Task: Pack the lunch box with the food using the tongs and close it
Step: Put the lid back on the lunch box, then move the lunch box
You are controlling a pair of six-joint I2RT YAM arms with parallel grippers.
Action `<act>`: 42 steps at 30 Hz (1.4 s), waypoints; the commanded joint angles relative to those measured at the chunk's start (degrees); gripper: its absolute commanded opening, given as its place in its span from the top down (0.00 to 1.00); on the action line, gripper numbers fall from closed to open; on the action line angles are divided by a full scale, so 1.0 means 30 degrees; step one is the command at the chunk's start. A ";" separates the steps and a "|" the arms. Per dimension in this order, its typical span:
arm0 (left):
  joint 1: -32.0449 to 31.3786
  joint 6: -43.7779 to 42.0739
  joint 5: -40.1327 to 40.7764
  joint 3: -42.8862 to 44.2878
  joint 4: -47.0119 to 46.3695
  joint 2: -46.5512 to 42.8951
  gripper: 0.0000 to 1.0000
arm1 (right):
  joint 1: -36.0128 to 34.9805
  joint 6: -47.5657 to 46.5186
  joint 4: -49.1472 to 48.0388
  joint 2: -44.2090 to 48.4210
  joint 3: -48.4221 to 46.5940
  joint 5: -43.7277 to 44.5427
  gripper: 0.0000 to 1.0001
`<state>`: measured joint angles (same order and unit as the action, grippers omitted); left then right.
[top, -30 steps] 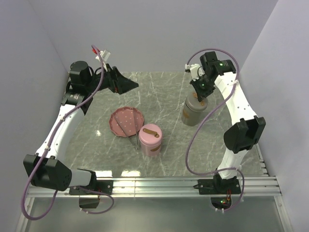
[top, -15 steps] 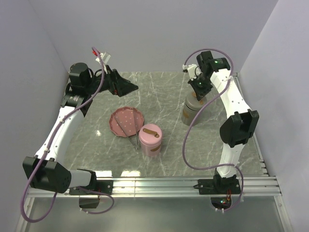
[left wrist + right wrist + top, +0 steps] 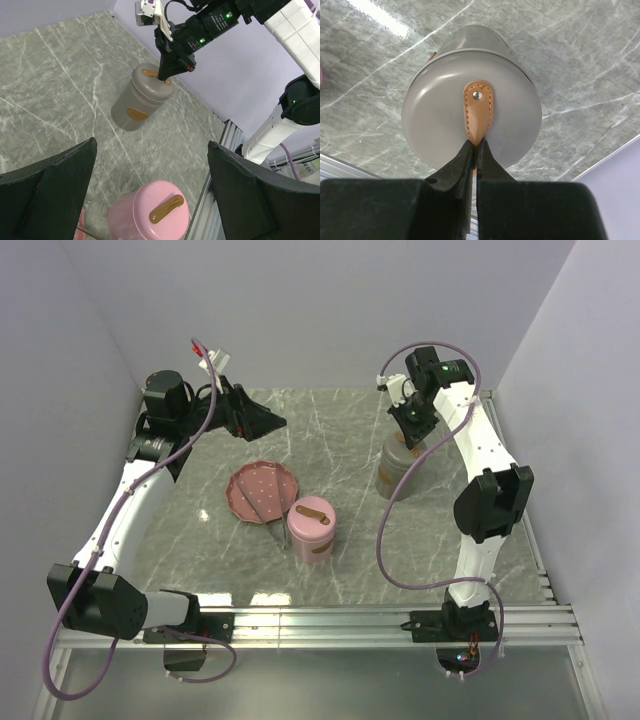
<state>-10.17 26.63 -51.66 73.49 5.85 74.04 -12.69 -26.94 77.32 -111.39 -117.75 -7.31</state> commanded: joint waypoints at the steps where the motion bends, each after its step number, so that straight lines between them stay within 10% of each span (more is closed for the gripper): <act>1: -0.0036 -0.0059 -0.0417 -0.0123 -0.0631 -0.0305 0.02 | 0.0128 -0.0132 0.0243 0.0158 -0.0007 -0.0375 1.00; 42: 0.0110 -0.0177 0.0666 0.0200 0.0922 -0.0481 0.00 | -0.5026 -0.0132 0.1473 0.4845 0.7755 -0.4680 1.00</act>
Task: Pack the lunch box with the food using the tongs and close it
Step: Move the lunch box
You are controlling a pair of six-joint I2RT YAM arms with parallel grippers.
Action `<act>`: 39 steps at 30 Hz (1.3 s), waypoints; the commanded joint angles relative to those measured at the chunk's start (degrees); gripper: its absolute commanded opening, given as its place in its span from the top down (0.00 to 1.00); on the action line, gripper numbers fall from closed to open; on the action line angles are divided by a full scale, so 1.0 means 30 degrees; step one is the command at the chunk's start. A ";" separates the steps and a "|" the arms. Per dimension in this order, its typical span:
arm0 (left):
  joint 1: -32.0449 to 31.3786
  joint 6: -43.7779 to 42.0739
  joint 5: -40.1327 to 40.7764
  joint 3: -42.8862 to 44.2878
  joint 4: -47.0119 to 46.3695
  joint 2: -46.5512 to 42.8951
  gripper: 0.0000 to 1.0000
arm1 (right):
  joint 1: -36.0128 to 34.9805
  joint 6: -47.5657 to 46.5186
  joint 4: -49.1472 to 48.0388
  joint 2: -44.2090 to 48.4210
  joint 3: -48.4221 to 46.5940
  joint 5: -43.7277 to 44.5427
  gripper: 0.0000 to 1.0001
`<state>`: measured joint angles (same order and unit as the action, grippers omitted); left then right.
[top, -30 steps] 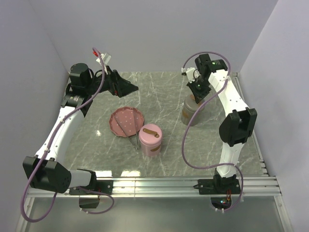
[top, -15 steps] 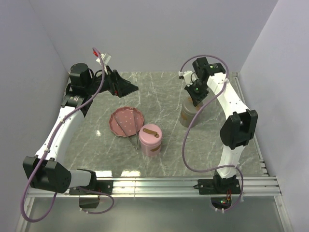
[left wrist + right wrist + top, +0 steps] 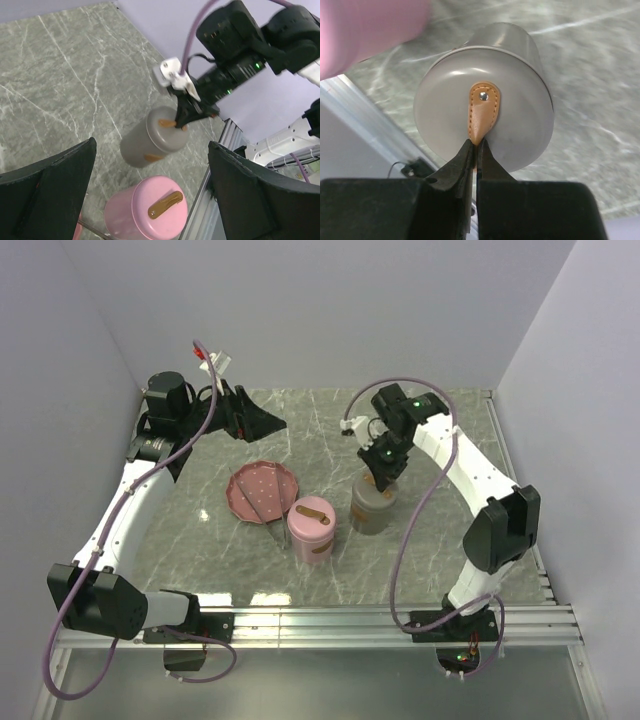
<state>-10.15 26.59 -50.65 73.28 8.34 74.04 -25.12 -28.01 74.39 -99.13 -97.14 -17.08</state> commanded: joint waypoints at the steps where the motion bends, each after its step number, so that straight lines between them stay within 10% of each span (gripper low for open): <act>1: 0.0132 -0.0046 0.0419 0.0127 0.0034 -0.0539 0.01 | -0.1347 0.0254 0.2420 0.0933 0.1438 -0.1541 1.00; 36: 0.0835 -0.0103 0.0156 -0.1192 0.0208 -0.1331 0.01 | -0.3930 0.0694 0.2508 0.1081 0.6103 -0.0518 1.00; 39: 0.0835 -0.0220 0.0215 -0.1514 0.0150 -0.1565 0.01 | -0.4017 0.0665 0.2654 0.1110 0.5636 -0.0984 0.89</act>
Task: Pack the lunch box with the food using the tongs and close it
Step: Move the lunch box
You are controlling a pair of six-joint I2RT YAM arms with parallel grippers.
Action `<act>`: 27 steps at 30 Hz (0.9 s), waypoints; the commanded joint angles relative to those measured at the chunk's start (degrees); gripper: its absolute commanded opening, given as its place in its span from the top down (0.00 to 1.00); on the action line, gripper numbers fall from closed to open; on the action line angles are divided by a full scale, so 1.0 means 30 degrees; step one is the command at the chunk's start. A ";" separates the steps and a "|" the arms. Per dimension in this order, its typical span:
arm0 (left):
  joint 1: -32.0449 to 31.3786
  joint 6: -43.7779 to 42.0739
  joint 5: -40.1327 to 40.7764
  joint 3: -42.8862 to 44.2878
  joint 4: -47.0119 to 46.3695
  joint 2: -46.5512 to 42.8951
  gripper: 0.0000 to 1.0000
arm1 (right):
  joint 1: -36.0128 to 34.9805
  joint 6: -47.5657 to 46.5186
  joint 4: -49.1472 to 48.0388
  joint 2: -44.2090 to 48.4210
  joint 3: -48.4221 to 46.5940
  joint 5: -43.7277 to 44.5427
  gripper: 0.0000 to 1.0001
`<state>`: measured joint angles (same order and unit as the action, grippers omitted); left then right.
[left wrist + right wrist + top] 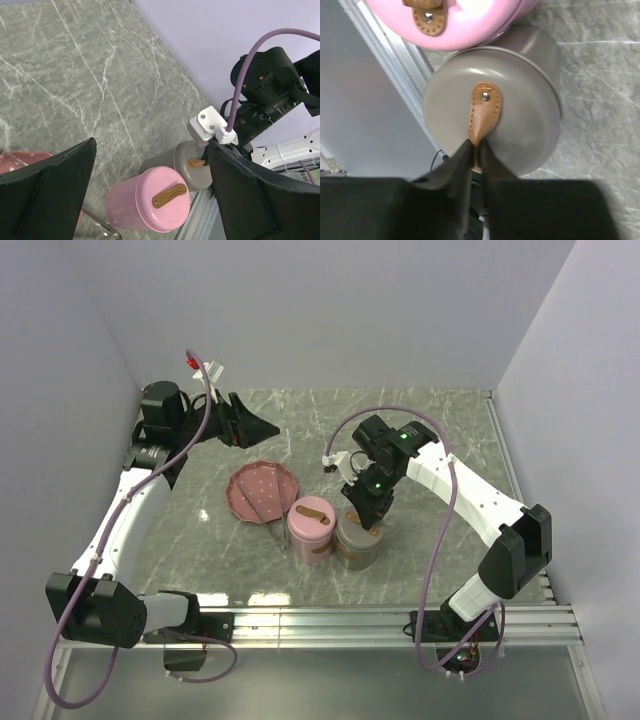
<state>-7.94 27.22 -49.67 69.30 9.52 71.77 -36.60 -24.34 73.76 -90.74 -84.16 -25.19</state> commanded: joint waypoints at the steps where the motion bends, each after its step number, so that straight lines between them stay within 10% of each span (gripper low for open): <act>1: 0.0100 -0.0519 -0.0142 -0.0276 -0.0243 -0.0894 0.01 | -0.0193 -0.0559 0.2866 -0.1658 0.1044 0.1630 0.78; 5: 0.0100 -0.0607 -0.0143 -0.0306 -0.0126 -0.0924 0.01 | -0.0192 -0.0589 0.2895 -0.1483 0.0225 0.1542 0.58; 21: 0.0129 -0.1280 0.0268 -0.0570 0.0663 -0.1129 0.01 | -0.0105 -0.0004 0.1549 0.0040 -0.2619 0.2417 0.45; 27: 0.0187 -0.5580 -0.0374 0.0337 0.4724 -0.1391 0.01 | 0.1241 0.0495 0.0699 0.0743 -0.3908 0.2217 0.37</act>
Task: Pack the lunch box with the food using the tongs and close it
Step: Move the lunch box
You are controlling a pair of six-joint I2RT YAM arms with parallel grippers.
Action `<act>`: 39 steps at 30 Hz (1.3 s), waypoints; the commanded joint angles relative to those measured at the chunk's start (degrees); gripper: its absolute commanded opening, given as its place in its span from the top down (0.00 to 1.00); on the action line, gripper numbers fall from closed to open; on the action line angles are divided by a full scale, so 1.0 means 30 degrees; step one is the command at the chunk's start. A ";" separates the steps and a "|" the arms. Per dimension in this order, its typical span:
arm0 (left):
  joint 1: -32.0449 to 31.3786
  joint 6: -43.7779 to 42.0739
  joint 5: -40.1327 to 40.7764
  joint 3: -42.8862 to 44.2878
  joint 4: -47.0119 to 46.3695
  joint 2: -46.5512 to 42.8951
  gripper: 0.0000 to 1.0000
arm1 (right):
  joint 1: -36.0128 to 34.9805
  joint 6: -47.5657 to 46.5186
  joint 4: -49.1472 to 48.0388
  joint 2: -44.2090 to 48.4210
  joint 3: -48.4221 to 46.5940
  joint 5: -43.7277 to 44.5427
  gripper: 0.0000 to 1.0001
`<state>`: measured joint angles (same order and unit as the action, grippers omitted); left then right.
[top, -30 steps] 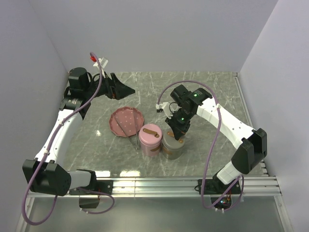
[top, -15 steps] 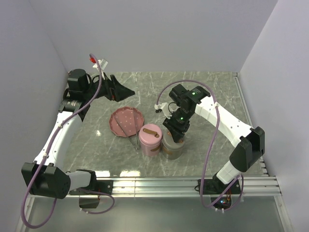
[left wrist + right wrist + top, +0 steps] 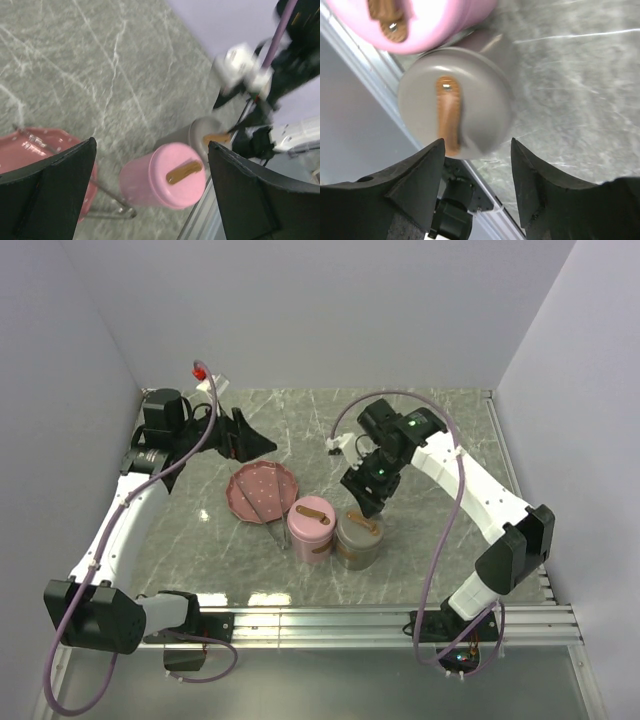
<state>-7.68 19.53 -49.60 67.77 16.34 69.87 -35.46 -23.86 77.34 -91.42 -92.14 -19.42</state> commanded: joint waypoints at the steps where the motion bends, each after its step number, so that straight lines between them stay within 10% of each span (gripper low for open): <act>1: 0.0100 -0.3951 -0.0747 0.0906 0.3131 -0.0846 0.01 | 0.1125 0.0364 -0.0555 0.1057 -0.1366 -0.0085 0.37; 10: -0.1620 -1.5469 -0.1574 -0.2982 0.6363 -0.4330 0.15 | 0.1626 0.1125 -0.4360 0.4776 0.2871 -0.2519 0.36; 18: -0.6693 -1.7579 0.1592 -0.4746 0.4165 -0.4598 0.21 | 0.1567 0.2150 -0.9632 0.7795 0.7824 -0.2698 0.36; 39: -0.7428 -1.8053 0.0568 -0.4601 0.3285 -0.3192 0.26 | -0.1568 0.2533 -1.3181 0.7768 1.1521 -0.0120 0.42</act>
<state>-28.86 -33.85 -46.26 53.58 28.86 59.90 -39.64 -15.88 38.81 -67.35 -59.53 -22.79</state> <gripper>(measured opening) 0.746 0.586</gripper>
